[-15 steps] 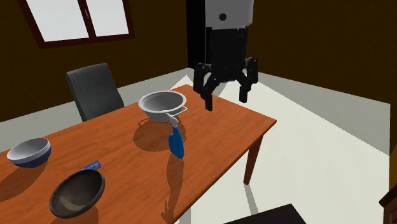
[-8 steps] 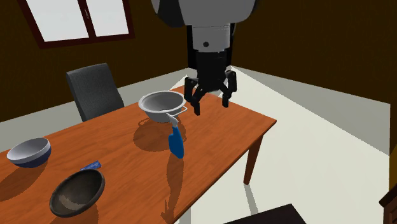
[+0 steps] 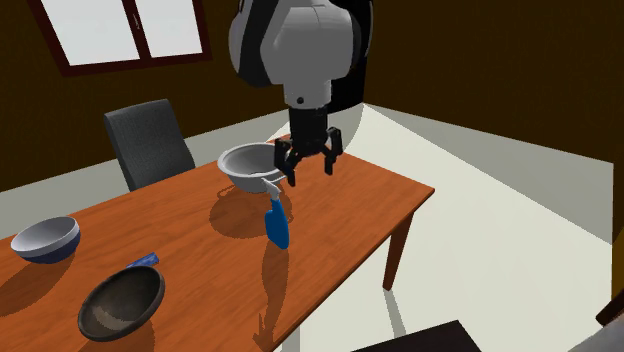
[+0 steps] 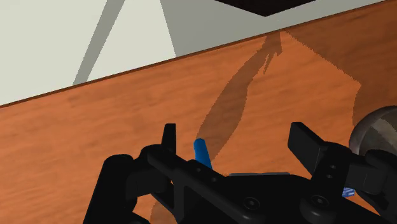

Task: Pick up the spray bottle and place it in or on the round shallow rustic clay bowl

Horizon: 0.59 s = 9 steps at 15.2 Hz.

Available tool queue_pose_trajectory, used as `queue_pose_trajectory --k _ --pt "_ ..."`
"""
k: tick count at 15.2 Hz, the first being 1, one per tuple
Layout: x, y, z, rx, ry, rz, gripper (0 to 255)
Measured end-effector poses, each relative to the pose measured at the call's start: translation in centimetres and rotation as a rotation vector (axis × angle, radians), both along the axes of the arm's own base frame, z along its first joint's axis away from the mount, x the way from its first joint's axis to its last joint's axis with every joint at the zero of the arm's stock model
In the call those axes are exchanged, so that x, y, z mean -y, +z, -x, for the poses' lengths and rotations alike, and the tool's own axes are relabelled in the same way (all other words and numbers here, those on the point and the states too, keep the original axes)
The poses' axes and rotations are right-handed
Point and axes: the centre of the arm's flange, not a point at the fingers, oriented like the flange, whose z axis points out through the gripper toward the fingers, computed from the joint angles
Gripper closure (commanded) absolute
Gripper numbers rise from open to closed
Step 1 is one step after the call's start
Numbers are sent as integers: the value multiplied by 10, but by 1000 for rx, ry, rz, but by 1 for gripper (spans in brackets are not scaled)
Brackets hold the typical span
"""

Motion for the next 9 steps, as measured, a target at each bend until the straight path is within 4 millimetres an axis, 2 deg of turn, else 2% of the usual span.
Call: queue_pose_trajectory --k 4,9 --pt "-11 -28 -36 13 30 -4 0" --pt "-26 -62 -91 30 67 -9 0"
